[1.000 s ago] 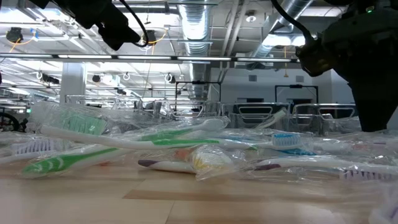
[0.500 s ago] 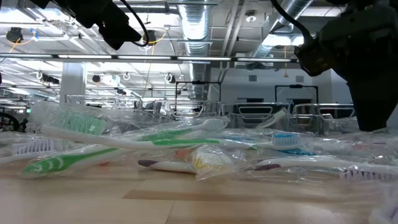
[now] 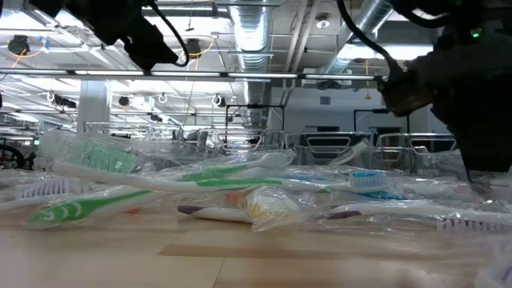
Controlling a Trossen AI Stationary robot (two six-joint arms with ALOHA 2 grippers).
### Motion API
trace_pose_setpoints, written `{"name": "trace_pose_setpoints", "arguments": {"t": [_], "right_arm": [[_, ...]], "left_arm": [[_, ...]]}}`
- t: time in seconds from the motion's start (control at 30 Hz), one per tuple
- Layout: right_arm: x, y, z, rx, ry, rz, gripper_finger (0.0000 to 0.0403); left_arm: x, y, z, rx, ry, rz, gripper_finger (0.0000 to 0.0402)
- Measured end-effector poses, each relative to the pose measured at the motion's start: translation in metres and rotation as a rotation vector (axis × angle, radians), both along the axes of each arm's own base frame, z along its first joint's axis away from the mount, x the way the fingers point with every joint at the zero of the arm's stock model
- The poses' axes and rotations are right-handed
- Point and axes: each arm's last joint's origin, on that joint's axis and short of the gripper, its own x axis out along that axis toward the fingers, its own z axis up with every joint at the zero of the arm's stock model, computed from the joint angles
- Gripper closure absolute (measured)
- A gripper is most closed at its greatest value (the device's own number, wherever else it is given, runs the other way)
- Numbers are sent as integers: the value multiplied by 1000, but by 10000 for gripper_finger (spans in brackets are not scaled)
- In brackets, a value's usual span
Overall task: Pick & Place Toothbrushes
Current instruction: Put the orange toothbrush into the middle left transparent bin
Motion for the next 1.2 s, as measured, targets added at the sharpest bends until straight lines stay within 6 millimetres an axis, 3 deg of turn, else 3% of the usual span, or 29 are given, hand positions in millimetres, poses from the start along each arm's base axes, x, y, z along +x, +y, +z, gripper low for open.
{"name": "trace_pose_setpoints", "arguments": {"t": [0.33,0.87,1.2], "right_arm": [[5,-4,-1,21,-7,6,284],[4,-3,-1,22,-7,16,387],[3,-4,-1,21,5,-12,380]], "left_arm": [[1,0,1,-5,-31,0,189],[1,0,2,-7,-35,0,189],[1,0,2,-7,-36,0,188]]}}
